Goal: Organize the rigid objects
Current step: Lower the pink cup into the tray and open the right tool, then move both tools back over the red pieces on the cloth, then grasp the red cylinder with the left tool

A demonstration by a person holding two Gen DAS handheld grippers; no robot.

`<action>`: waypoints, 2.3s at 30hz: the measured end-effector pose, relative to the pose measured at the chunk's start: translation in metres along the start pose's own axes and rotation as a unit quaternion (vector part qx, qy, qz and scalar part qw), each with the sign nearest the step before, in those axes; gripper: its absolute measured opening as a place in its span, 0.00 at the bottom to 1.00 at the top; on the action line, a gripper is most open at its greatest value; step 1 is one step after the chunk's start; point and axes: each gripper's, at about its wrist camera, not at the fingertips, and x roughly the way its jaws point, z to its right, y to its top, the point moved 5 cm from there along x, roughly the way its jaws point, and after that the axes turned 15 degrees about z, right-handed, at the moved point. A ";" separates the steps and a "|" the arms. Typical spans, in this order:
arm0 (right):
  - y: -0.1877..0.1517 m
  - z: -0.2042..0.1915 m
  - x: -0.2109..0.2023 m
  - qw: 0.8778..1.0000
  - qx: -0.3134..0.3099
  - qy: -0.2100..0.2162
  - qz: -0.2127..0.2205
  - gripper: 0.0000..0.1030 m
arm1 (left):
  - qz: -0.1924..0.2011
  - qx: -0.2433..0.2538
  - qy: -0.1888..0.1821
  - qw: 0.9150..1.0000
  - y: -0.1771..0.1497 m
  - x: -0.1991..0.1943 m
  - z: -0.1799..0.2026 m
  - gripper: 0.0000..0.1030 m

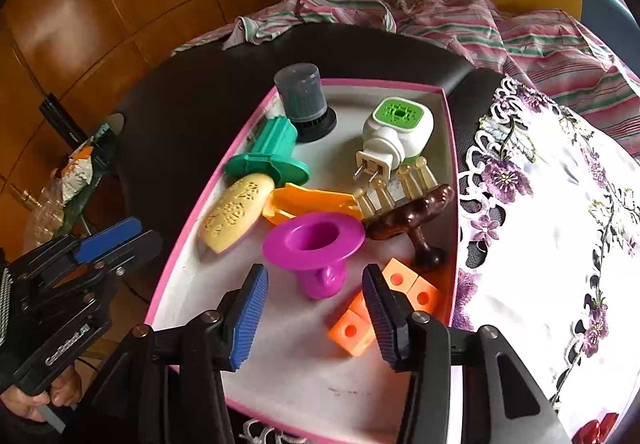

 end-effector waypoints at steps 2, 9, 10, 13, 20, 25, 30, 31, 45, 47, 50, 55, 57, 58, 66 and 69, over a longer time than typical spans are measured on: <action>0.000 0.002 -0.008 1.000 0.004 -0.002 0.008 0.48 | 0.003 0.002 0.001 1.000 0.001 -0.002 0.001 0.27; 0.003 0.021 -0.035 0.999 0.030 -0.019 0.034 0.48 | 0.013 0.012 0.002 1.000 0.005 -0.008 0.004 0.27; 0.002 0.025 -0.040 0.998 0.035 -0.024 0.037 0.48 | 0.014 0.014 0.001 1.000 0.006 -0.009 0.005 0.27; -0.002 0.045 -0.052 0.997 0.054 -0.044 0.044 0.48 | 0.018 0.019 0.000 1.000 0.007 -0.012 0.008 0.28; -0.011 0.103 -0.084 0.987 0.108 -0.103 0.054 0.48 | 0.036 0.038 -0.011 0.999 0.014 -0.022 0.020 0.30; -0.025 0.159 -0.123 0.972 0.170 -0.150 0.070 0.48 | 0.048 0.055 -0.029 0.997 0.021 -0.028 0.037 0.33; -0.048 0.216 -0.170 0.945 0.241 -0.201 0.093 0.48 | 0.051 0.083 -0.073 0.993 0.026 -0.030 0.071 0.37; -0.052 0.226 -0.178 0.938 0.256 -0.210 0.098 0.48 | 0.050 0.089 -0.082 0.991 0.027 -0.030 0.078 0.38; -0.110 0.301 -0.256 0.823 0.469 -0.202 0.249 0.48 | -0.028 0.200 -0.265 0.943 -0.021 -0.013 0.244 0.49; -0.112 0.302 -0.257 0.819 0.474 -0.196 0.258 0.48 | -0.050 0.215 -0.288 0.932 -0.032 -0.009 0.270 0.51; -0.115 0.303 -0.259 0.815 0.479 -0.189 0.264 0.48 | -0.075 0.210 -0.320 0.921 -0.044 -0.007 0.302 0.69; -0.115 0.302 -0.261 0.814 0.479 -0.183 0.274 0.48 | -0.098 0.208 -0.352 0.907 -0.059 -0.003 0.353 0.78; -0.115 0.302 -0.263 0.812 0.480 -0.181 0.280 0.48 | -0.110 0.211 -0.357 0.903 -0.066 -0.001 0.372 0.78; -0.115 0.302 -0.264 0.811 0.480 -0.181 0.283 0.48 | -0.115 0.212 -0.363 0.900 -0.069 0.000 0.380 0.78; -0.115 0.303 -0.269 0.804 0.482 -0.176 0.301 0.49 | -0.154 0.218 -0.368 0.891 -0.094 0.007 0.424 0.84; -0.115 0.302 -0.268 0.805 0.481 -0.175 0.301 0.50 | -0.160 0.223 -0.355 0.893 -0.101 0.013 0.434 0.85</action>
